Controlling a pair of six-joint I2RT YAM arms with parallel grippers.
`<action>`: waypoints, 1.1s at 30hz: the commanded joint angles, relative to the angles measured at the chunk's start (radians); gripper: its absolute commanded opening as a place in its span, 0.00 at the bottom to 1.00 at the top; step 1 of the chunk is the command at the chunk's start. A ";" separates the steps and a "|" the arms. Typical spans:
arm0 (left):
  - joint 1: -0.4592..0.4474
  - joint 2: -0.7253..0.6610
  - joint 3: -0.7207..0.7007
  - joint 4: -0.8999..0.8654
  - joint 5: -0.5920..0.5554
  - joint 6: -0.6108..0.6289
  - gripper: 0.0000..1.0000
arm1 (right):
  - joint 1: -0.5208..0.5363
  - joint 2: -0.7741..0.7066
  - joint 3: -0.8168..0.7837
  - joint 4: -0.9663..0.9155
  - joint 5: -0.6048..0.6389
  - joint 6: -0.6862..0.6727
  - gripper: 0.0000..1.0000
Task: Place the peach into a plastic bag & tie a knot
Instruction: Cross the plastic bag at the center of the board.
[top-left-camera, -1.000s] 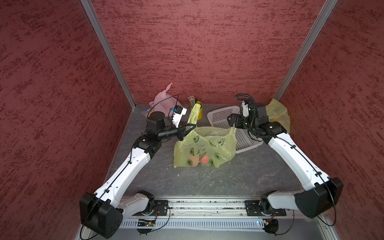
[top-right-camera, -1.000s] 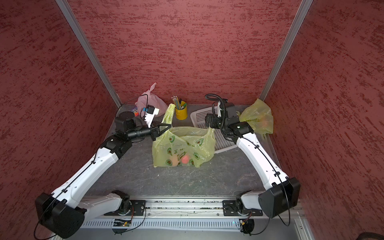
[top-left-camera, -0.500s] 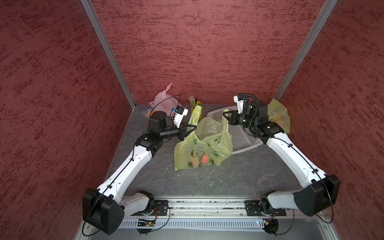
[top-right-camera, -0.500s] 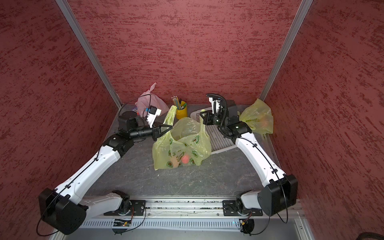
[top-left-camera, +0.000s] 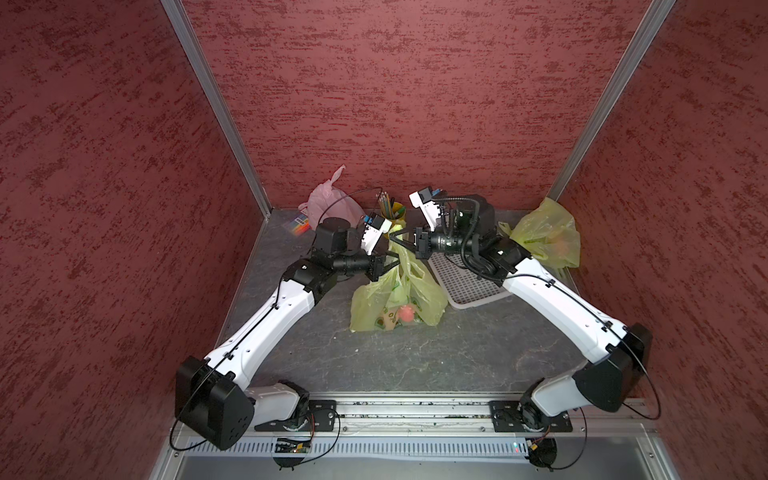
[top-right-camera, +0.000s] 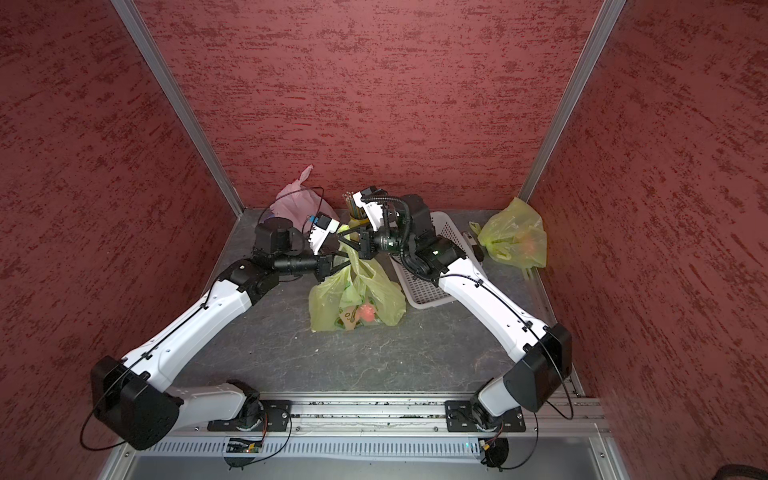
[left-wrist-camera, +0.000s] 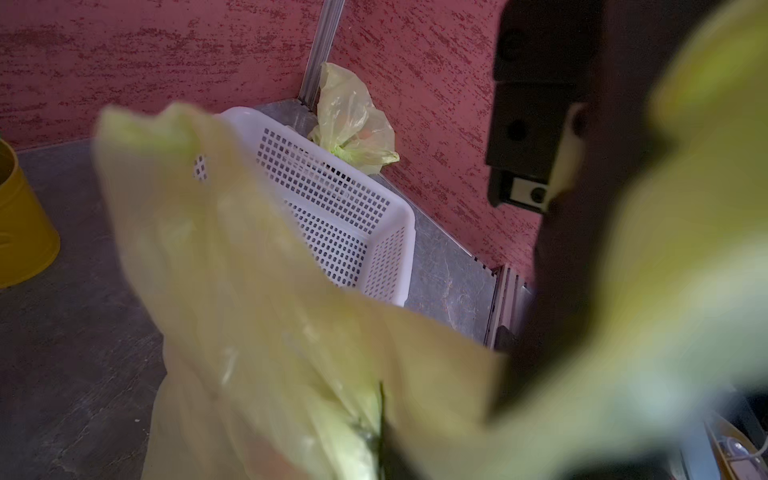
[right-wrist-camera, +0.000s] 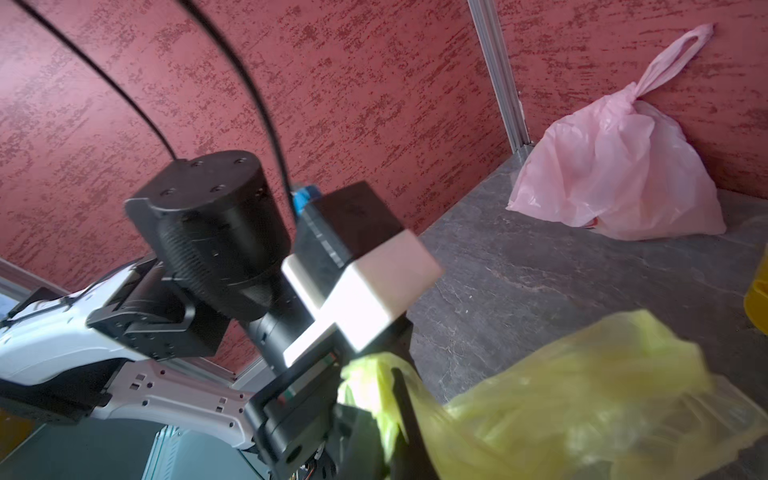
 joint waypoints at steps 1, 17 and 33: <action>-0.002 -0.018 0.013 -0.021 -0.006 0.034 0.26 | 0.002 0.001 0.017 -0.035 0.034 -0.018 0.00; 0.024 0.031 0.143 -0.180 0.251 0.119 0.74 | 0.002 0.007 0.039 -0.139 -0.077 -0.157 0.00; 0.017 0.008 0.053 -0.021 0.210 0.050 0.59 | 0.002 0.003 -0.019 0.104 -0.231 0.026 0.00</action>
